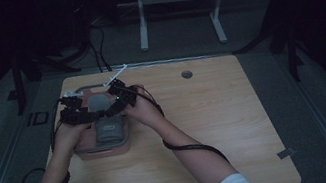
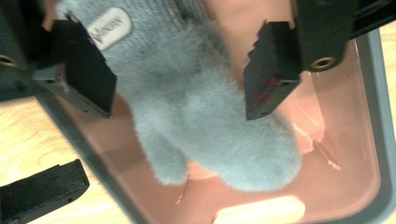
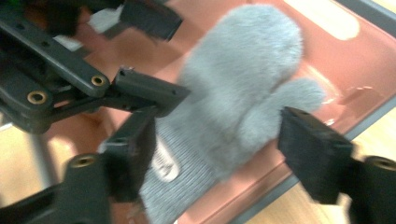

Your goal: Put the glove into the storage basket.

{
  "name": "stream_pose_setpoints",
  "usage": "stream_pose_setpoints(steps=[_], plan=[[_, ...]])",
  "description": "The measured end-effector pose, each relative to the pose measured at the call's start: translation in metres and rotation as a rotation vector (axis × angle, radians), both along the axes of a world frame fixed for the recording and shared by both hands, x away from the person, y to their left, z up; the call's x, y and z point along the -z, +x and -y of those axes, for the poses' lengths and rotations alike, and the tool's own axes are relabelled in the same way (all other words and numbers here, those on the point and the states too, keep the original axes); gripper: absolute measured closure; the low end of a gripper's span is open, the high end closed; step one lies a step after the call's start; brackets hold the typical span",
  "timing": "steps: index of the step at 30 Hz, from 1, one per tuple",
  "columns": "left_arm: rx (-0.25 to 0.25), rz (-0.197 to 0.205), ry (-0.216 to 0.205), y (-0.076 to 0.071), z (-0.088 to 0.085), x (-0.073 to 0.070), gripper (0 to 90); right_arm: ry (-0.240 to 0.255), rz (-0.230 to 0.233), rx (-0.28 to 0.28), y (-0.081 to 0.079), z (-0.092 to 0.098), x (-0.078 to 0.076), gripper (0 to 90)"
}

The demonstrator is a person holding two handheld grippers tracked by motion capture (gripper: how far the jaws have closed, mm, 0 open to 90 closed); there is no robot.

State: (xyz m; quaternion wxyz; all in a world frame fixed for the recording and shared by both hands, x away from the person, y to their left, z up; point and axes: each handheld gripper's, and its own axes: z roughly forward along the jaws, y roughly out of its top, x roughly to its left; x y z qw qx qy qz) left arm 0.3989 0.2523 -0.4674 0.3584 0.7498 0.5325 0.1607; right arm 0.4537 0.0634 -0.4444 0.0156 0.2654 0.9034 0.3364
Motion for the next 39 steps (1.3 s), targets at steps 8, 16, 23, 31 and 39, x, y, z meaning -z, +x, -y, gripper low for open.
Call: stream_pose_setpoints(steps=[8, 16, 23, 31, 39], plan=[[0.067, 0.085, -0.045, -0.031, 0.013, -0.006, 18.1, 0.098, 0.027, -0.047, -0.017, 0.026, -0.014, 19.9], [0.161, 0.13, -0.048, -0.06, 0.029, -0.008, 18.1, 0.105, 0.055, -0.091, -0.036, 0.048, -0.013, 19.7], [0.217, 0.157, -0.065, -0.085, 0.042, -0.007, 18.1, 0.109, 0.066, -0.107, -0.053, 0.076, -0.005, 19.6], [0.302, 0.162, -0.096, -0.108, 0.062, 0.0, 18.1, 0.095, 0.058, -0.105, -0.068, 0.108, 0.013, 19.6], [0.459, 0.137, -0.114, -0.124, 0.09, 0.013, 18.1, 0.1, 0.054, -0.086, -0.078, 0.138, 0.029, 19.7]])
